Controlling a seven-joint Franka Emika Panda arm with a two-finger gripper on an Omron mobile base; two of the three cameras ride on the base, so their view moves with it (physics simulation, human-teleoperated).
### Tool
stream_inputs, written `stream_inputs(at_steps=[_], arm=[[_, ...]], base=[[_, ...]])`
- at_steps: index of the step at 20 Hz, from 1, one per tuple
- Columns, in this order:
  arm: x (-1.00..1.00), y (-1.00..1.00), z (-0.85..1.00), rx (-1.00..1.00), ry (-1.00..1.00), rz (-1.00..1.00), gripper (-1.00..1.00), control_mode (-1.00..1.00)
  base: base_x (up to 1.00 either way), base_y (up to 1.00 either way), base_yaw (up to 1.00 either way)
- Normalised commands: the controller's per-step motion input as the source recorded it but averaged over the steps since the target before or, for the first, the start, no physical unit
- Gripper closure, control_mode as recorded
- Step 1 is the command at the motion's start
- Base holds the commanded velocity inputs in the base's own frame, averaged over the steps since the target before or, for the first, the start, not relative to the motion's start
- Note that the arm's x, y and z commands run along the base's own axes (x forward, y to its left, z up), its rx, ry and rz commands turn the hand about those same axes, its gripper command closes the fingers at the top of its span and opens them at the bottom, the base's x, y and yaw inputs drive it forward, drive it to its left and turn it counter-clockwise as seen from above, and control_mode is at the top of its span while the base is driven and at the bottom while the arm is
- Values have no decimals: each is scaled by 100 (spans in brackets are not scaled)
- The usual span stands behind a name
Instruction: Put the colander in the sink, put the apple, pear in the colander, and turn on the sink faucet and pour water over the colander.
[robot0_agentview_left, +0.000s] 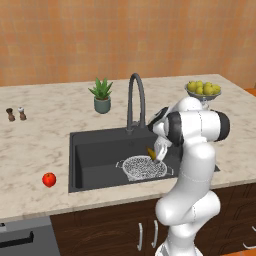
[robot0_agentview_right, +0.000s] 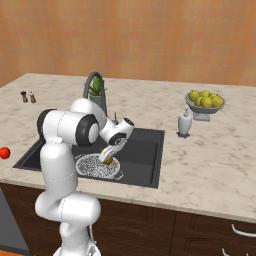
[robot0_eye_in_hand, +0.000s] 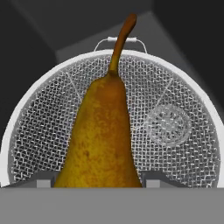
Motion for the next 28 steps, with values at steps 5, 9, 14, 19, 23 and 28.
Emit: stream_inputs(at_steps=[5, 9, 14, 19, 23, 28], arm=[[0, 26, -34, 8, 0, 1, 100, -100], [0, 13, -31, 7, 0, 2, 100, -100], [0, 18, -28, 2, 0, 2, 100, -100], [0, 19, -19, 0, 1, 2, 100, -100], [0, 11, -17, 0, 1, 1, 100, -100], [0, 3, -13, 0, 0, 0, 100, -100]], base=[[0, 0, 0], [0, 0, 0], [0, 0, 0], [0, 0, 0], [0, 0, 0], [0, 0, 0]])
